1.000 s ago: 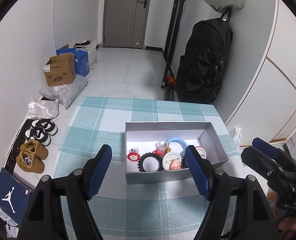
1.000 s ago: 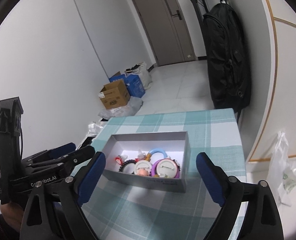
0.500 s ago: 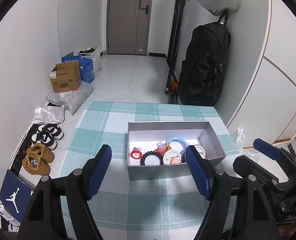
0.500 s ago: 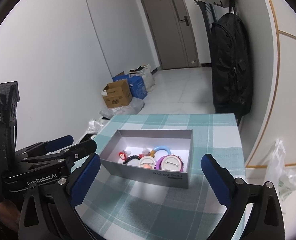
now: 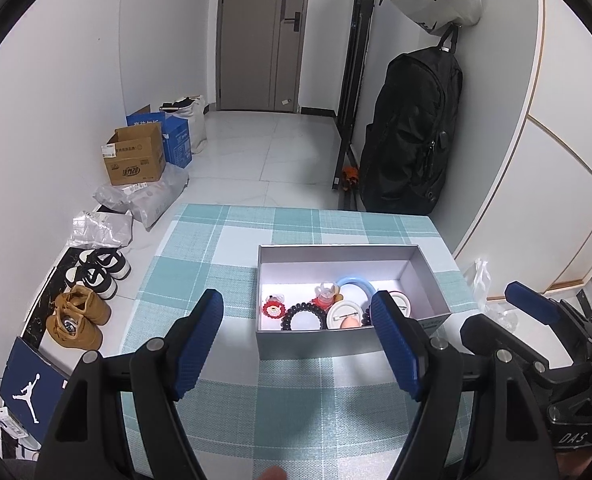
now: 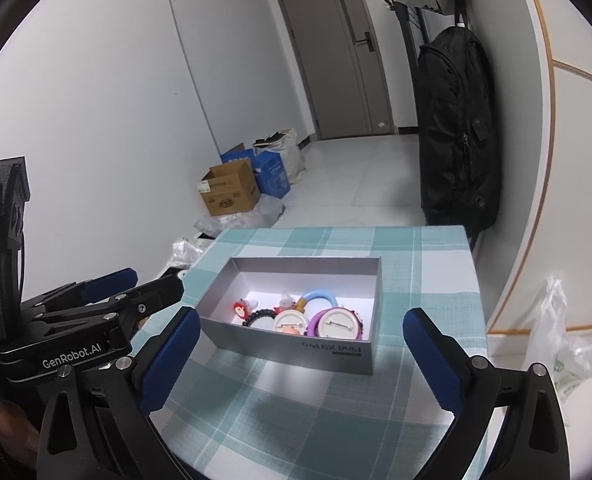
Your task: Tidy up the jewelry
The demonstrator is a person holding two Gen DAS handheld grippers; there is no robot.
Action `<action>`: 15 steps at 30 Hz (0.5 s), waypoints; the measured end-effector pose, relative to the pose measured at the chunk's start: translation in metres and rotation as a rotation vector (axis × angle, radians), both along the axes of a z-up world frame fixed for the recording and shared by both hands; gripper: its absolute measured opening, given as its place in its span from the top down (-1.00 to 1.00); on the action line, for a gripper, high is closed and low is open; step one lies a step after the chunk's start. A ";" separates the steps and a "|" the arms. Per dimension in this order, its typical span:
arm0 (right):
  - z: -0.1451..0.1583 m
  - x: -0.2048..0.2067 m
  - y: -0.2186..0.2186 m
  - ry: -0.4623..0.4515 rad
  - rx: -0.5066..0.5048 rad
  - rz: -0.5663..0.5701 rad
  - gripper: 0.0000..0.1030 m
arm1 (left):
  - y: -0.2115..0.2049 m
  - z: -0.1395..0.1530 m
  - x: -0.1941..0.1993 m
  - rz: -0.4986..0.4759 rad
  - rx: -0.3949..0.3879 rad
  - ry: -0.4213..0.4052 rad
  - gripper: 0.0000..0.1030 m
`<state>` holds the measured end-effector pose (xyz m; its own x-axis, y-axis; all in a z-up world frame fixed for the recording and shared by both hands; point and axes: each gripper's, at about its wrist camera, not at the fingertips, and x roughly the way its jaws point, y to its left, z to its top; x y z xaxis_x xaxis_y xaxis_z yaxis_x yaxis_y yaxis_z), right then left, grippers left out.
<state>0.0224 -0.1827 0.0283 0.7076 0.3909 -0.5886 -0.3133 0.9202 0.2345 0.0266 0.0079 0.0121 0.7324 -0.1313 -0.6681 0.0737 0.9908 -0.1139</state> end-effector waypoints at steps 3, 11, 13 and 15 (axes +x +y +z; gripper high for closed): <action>0.000 0.000 0.000 -0.001 -0.001 0.002 -0.99 | -0.001 0.001 0.000 -0.002 0.000 -0.001 -0.41; 0.001 -0.001 0.001 -0.003 -0.005 0.003 -0.99 | -0.002 0.002 -0.001 -0.007 0.007 -0.006 -0.41; 0.001 -0.001 0.001 -0.004 -0.005 0.003 -0.99 | -0.003 0.002 -0.001 -0.010 0.012 -0.006 -0.41; 0.001 -0.001 0.001 -0.004 -0.004 0.003 -0.99 | -0.004 0.002 -0.001 -0.011 0.013 -0.009 -0.41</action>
<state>0.0212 -0.1817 0.0294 0.7091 0.3907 -0.5869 -0.3170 0.9202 0.2296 0.0254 0.0040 0.0140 0.7369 -0.1305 -0.6633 0.0853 0.9913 -0.1003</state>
